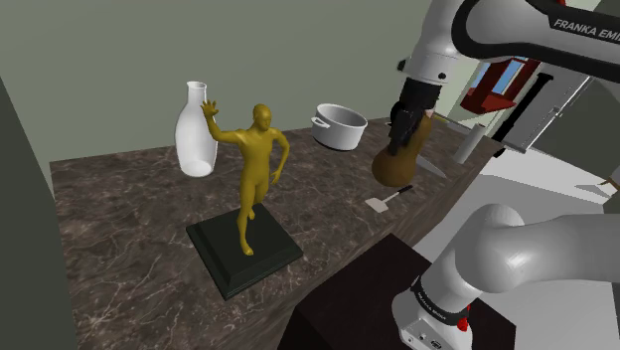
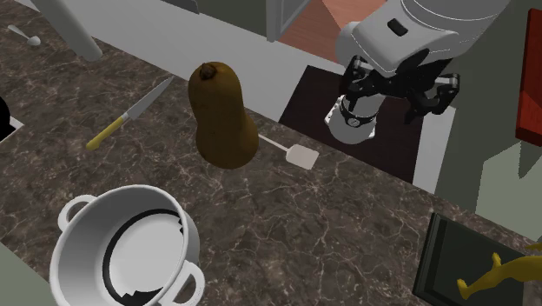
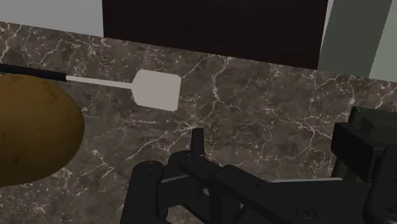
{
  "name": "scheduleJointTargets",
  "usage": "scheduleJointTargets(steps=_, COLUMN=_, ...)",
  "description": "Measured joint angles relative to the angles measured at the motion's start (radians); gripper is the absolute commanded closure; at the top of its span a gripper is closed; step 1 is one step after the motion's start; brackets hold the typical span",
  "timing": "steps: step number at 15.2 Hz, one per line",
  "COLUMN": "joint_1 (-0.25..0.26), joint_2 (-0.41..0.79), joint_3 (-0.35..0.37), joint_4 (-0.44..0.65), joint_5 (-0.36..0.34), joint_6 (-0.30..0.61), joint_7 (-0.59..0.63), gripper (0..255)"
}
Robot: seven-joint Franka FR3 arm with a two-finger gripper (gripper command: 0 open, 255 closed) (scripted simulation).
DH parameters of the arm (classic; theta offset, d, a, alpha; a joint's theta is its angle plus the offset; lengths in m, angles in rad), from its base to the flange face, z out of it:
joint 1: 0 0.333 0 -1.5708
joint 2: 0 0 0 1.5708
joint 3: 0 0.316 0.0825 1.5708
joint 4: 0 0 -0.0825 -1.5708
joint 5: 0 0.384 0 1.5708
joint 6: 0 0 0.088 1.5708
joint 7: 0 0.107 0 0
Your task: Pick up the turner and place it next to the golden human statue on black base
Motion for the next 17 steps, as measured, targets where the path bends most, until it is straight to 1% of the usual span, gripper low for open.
scheduleJointTargets(steps=1, joint_1=0.0, joint_2=0.0, joint_3=0.0, joint_4=0.0, joint_5=0.0, joint_6=0.0, joint_7=0.0, gripper=0)
scheduleJointTargets(steps=2, joint_1=0.006, joint_2=-0.012, joint_3=-0.011, joint_4=-0.018, joint_5=-0.011, joint_6=0.006, joint_7=-0.028, gripper=0)
scheduleJointTargets(steps=4, joint_1=0.027, joint_2=-0.054, joint_3=-0.048, joint_4=-0.07, joint_5=-0.05, joint_6=0.02, joint_7=-0.127, gripper=0)
scheduleJointTargets(steps=6, joint_1=0.051, joint_2=-0.094, joint_3=-0.093, joint_4=-0.141, joint_5=-0.099, joint_6=0.056, joint_7=-0.246, gripper=0)
scheduleJointTargets(steps=12, joint_1=0.096, joint_2=-0.203, joint_3=-0.275, joint_4=-0.31, joint_5=-0.295, joint_6=0.147, joint_7=-0.634, gripper=0)
scheduleJointTargets(steps=15, joint_1=0.106, joint_2=-0.208, joint_3=-0.395, joint_4=-0.368, joint_5=-0.415, joint_6=0.227, joint_7=-0.834, gripper=0)
scheduleJointTargets(steps=17, joint_1=0.119, joint_2=-0.191, joint_3=-0.475, joint_4=-0.388, joint_5=-0.492, joint_6=0.282, joint_7=-0.964, gripper=0)
